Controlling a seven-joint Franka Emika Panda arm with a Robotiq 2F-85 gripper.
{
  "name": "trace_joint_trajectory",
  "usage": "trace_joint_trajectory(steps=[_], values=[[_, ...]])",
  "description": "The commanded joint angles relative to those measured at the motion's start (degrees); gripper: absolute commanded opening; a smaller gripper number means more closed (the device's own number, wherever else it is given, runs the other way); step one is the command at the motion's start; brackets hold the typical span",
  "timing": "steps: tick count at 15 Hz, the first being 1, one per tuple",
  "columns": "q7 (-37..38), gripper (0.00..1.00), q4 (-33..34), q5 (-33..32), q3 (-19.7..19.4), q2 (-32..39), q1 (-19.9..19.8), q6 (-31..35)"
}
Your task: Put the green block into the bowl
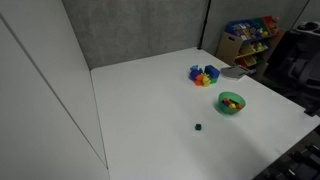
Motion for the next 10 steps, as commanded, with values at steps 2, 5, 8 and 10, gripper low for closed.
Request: trace_joint_trajectory(steps=[2, 5, 8, 10], values=[[0.10, 1.00, 0.09, -0.13, -0.20, 0.04, 0.20, -0.10], [0.18, 1.00, 0.35, -0.06, -0.11, 0.61, 0.22, 0.15], [-0.23, 1.00, 1.30, 0.53, -0.07, 2.99, 0.79, 2.07], [-0.50, 1.00, 1.57, 0.79, -0.07, 4.83, 1.31, 4.33]])
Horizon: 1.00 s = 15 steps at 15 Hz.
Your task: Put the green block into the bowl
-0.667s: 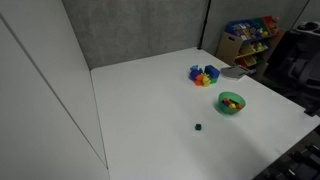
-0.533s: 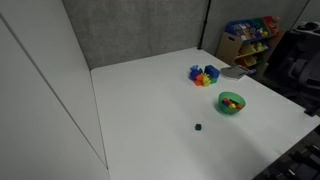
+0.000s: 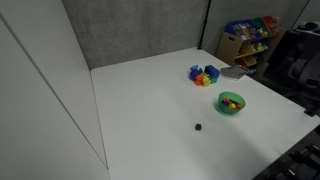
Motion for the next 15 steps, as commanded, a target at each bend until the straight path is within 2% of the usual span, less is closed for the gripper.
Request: trace_joint_trajectory(steps=[1, 6, 15], values=[[-0.75, 1.00, 1.60, 0.83, -0.11, 4.48, 1.05, 3.71], [-2.15, 1.00, 1.80, 1.66, -0.52, 11.78, 2.85, 11.75], [-6.42, 1.00, 3.30, 2.17, -0.91, 29.37, 5.20, 26.85]])
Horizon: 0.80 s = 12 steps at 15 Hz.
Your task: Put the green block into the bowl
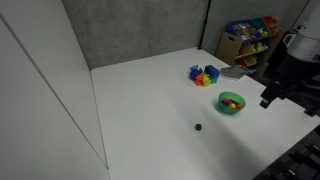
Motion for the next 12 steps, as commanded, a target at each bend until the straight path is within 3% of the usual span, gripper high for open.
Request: trace_joint_trajectory(steps=[1, 7, 12], values=[[-3.38, 1.00, 2.70, 1.00, -0.79, 8.46, 0.86, 4.84], [-4.92, 1.00, 6.59, -0.13, -0.34, 22.25, 1.40, 14.76], [-6.43, 1.00, 13.72, -2.16, -0.41, 33.93, 2.75, 18.55]])
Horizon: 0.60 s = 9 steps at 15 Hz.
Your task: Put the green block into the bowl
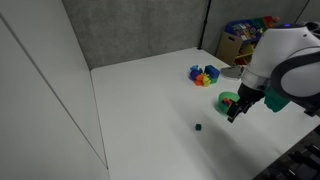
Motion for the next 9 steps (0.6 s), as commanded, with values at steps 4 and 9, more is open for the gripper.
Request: trace_joint_trajectory(steps=[4, 9], values=[[-2.68, 1.00, 11.90, -6.10, -1.46, 14.78, 2.64, 2.73], [-1.76, 1.00, 19.70, -10.55, -4.12, 24.76, 6.16, 5.79]])
